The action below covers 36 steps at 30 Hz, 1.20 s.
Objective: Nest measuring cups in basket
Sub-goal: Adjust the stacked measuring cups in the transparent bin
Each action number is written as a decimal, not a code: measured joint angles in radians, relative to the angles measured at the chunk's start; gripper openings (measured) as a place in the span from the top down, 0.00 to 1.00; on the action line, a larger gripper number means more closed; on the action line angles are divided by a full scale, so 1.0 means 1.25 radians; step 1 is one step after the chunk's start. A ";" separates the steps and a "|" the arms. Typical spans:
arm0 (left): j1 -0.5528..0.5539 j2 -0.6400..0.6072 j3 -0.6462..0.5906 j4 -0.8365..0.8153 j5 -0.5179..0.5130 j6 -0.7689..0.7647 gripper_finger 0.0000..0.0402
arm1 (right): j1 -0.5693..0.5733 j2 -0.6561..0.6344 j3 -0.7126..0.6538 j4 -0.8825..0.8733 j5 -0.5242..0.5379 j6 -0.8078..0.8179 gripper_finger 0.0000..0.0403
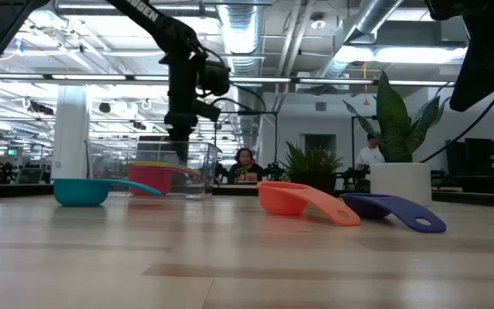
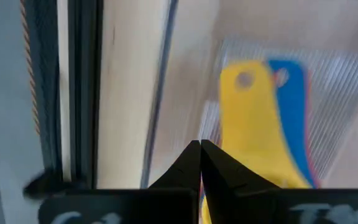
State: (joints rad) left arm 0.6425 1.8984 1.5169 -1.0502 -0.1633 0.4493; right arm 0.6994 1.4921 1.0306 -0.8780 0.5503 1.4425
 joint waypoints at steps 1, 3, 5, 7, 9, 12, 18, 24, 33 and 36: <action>0.006 0.000 0.000 -0.025 0.000 -0.002 1.00 | 0.000 0.000 0.000 0.000 0.000 0.000 0.96; 0.011 0.000 0.000 -0.078 -0.009 -0.006 1.00 | 0.000 0.000 0.000 0.000 0.000 0.000 0.96; 0.010 0.000 0.000 -0.102 -0.023 -0.006 1.00 | 0.000 0.000 0.000 -0.001 0.000 0.000 0.95; 0.009 0.000 -0.001 -0.107 -0.024 -0.006 1.00 | 0.000 0.000 0.000 -0.004 0.000 -0.001 0.95; 0.009 0.000 -0.001 -0.109 -0.006 -0.017 1.00 | 0.000 0.000 0.000 -0.005 0.001 -0.001 0.95; 0.005 -0.001 -0.012 -0.118 0.011 -0.033 1.00 | 0.000 0.000 0.000 -0.005 0.001 -0.001 0.95; -0.012 0.000 -0.093 -0.116 0.016 -0.044 1.00 | 0.000 0.000 0.000 -0.007 0.001 -0.003 0.96; -0.030 0.000 -0.116 -0.082 0.013 -0.034 1.00 | 0.000 0.000 0.000 -0.013 0.001 -0.003 0.95; -0.046 0.000 -0.117 -0.182 -0.008 0.003 1.00 | 0.000 0.000 0.000 -0.006 0.001 -0.002 0.96; -0.047 0.000 -0.117 -0.207 -0.005 0.000 1.00 | 0.000 0.000 0.000 -0.006 0.001 -0.002 0.96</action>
State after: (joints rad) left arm 0.5840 1.8980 1.3712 -1.3093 -0.1696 0.4492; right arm 0.6994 1.4921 1.0306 -0.8857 0.5510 1.4396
